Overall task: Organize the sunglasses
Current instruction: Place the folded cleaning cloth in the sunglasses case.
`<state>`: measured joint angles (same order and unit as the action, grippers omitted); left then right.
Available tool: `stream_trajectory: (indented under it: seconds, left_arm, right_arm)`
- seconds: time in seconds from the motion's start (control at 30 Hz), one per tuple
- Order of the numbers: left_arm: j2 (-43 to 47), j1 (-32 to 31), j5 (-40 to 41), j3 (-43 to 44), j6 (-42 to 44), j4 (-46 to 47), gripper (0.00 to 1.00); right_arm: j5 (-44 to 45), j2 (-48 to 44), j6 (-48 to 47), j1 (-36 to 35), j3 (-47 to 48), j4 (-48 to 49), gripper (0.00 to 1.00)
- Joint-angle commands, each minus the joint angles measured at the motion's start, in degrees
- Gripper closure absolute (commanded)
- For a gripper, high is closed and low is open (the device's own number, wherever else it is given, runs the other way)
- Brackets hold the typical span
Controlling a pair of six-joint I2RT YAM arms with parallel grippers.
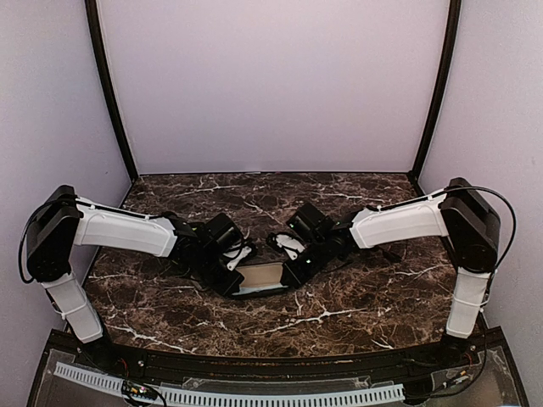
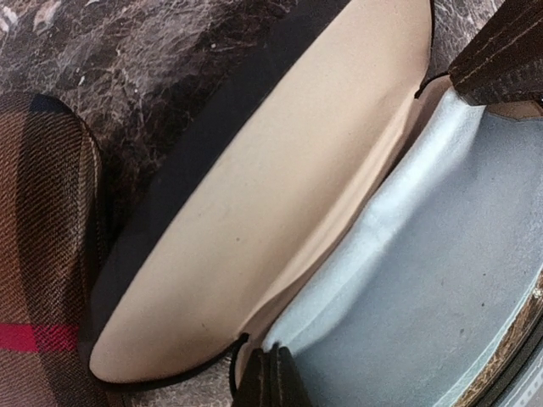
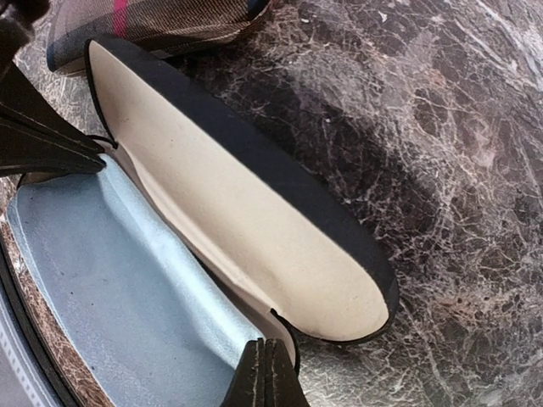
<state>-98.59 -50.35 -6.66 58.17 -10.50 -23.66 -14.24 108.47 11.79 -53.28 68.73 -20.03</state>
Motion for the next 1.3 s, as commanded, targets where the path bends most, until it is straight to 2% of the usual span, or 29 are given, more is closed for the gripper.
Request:
stream_trajectory:
  seconds: [0.0,0.37,1.03,1.27]
  left_arm:
    - [0.6,0.2,0.1,1.0,1.3,-0.5,1.00]
    - [1.0,0.2,-0.6,0.4,1.8,0.2,1.00]
    - [4.3,-0.3,0.4,1.8,1.8,-0.9,0.79]
    - [5.4,-0.3,1.1,2.5,2.0,-1.4,0.77]
  right_arm:
    - [1.8,0.8,-1.3,-0.8,1.9,-0.9,1.00]
    - [2.1,0.9,-2.2,-1.7,2.3,-1.4,1.00]
    - [1.9,-2.0,-1.2,-1.7,2.6,-1.9,0.84]
    - [2.2,-3.1,-0.9,-1.4,3.1,-2.3,0.81]
